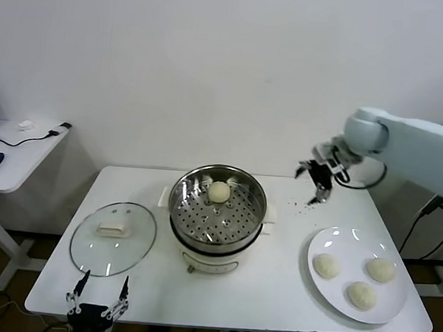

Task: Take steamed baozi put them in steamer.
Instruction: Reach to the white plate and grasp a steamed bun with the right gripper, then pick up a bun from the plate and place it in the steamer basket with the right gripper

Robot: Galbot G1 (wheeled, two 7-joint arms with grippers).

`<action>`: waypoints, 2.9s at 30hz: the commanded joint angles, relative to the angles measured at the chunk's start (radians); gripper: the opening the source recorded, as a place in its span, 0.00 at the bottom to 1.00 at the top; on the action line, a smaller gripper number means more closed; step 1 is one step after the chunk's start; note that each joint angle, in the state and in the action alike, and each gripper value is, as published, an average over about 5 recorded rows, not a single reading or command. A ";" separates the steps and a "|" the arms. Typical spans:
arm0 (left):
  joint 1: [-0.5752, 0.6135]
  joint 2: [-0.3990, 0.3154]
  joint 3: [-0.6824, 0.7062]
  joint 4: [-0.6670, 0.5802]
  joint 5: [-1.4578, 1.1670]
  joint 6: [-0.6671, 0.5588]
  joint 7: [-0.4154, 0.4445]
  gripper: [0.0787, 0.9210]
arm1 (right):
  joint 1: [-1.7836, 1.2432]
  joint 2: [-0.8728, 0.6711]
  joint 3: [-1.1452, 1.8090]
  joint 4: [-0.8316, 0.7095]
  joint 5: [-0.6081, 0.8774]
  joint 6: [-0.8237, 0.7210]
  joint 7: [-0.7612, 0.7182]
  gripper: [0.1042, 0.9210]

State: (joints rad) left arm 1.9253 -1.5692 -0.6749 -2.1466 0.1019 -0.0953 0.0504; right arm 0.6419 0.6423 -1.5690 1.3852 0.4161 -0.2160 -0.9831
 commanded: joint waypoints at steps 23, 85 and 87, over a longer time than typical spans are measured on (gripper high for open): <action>0.011 -0.010 -0.008 0.017 0.004 -0.003 -0.001 0.88 | -0.503 -0.013 0.357 -0.148 -0.190 -0.111 0.039 0.88; 0.042 0.058 0.038 -0.004 -0.031 -0.023 -0.011 0.88 | 0.094 0.754 -0.019 -0.202 0.591 -0.302 0.205 0.54; 0.043 0.057 0.033 -0.003 -0.039 -0.023 -0.012 0.88 | 0.059 0.774 -0.018 -0.216 0.584 -0.305 0.211 0.54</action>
State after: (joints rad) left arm 1.9662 -1.5204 -0.6358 -2.1504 0.0844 -0.1166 0.0401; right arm 0.7739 1.2870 -1.5895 1.1878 0.9583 -0.4824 -0.8207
